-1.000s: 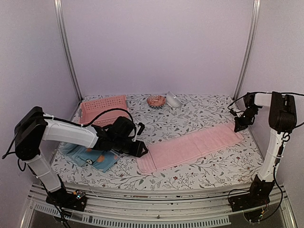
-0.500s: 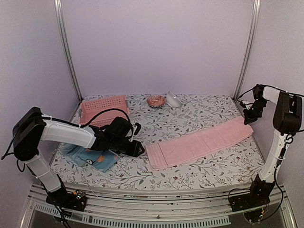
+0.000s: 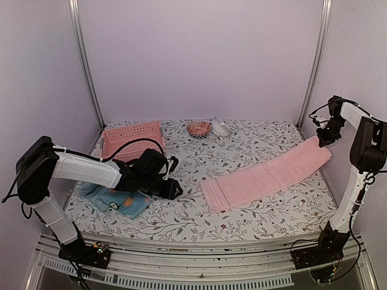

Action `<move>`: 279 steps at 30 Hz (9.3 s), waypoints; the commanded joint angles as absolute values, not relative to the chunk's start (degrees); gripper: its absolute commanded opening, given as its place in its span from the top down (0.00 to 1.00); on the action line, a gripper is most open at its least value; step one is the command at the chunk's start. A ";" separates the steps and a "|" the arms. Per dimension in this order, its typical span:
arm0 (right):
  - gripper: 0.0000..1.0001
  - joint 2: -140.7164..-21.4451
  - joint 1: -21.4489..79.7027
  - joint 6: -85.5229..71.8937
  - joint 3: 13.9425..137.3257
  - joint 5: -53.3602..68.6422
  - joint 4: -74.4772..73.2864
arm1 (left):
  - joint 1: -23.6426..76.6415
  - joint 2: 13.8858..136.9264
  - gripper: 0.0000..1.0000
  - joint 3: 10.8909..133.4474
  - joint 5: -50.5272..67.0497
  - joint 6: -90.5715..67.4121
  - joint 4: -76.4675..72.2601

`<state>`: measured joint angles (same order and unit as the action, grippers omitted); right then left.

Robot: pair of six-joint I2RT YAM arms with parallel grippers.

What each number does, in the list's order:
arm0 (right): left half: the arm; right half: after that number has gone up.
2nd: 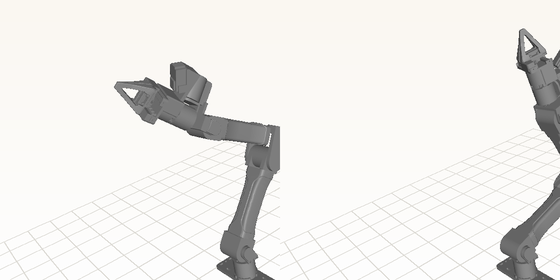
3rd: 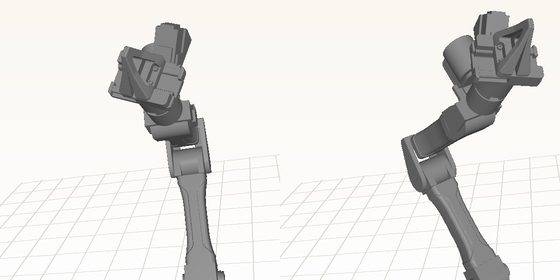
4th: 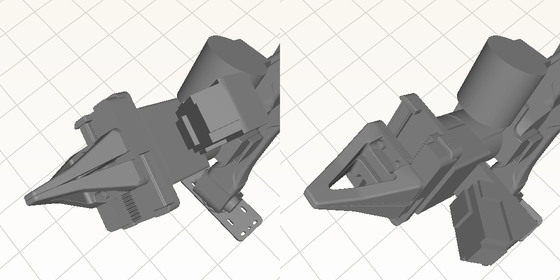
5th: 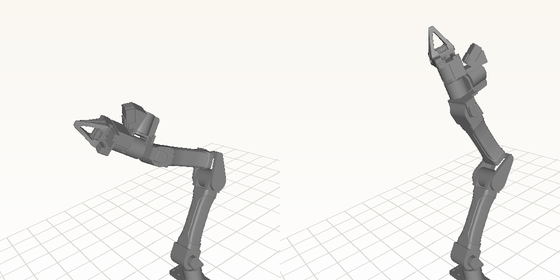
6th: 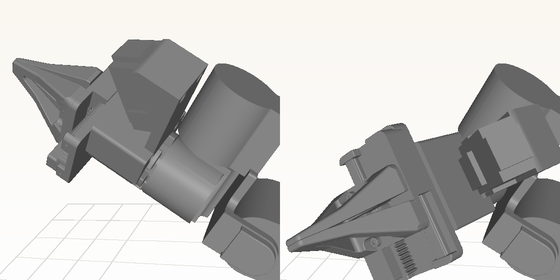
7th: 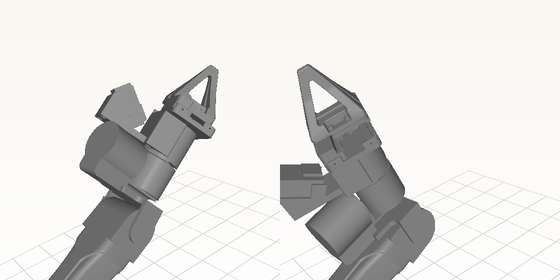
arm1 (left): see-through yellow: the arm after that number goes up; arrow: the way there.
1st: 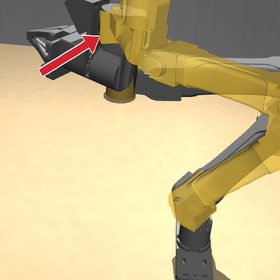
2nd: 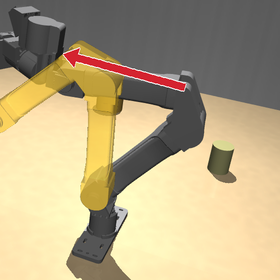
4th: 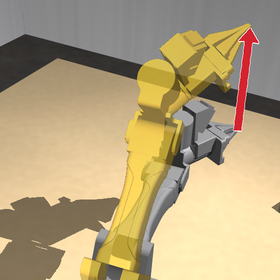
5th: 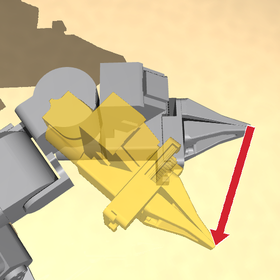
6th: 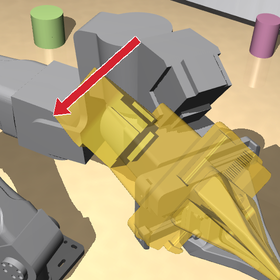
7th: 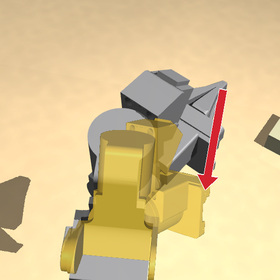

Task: Roll the towels
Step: Pick up the towel from the center of the board, then fold the towel at the center of the board, then rotate the towel at the center of the board.

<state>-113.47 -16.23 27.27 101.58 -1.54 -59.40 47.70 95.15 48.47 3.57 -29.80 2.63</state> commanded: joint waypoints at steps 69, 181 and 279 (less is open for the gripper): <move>0.98 -121.06 28.27 12.33 89.29 50.21 -52.61 | 52.75 112.12 0.66 57.66 14.24 -35.56 -1.47; 0.95 -99.93 27.28 30.81 57.11 34.39 -45.42 | 42.65 127.95 1.00 92.84 11.85 -17.73 17.71; 0.93 -102.88 25.95 34.18 58.50 40.26 -45.17 | 59.79 104.89 0.94 57.79 15.97 -10.20 -2.24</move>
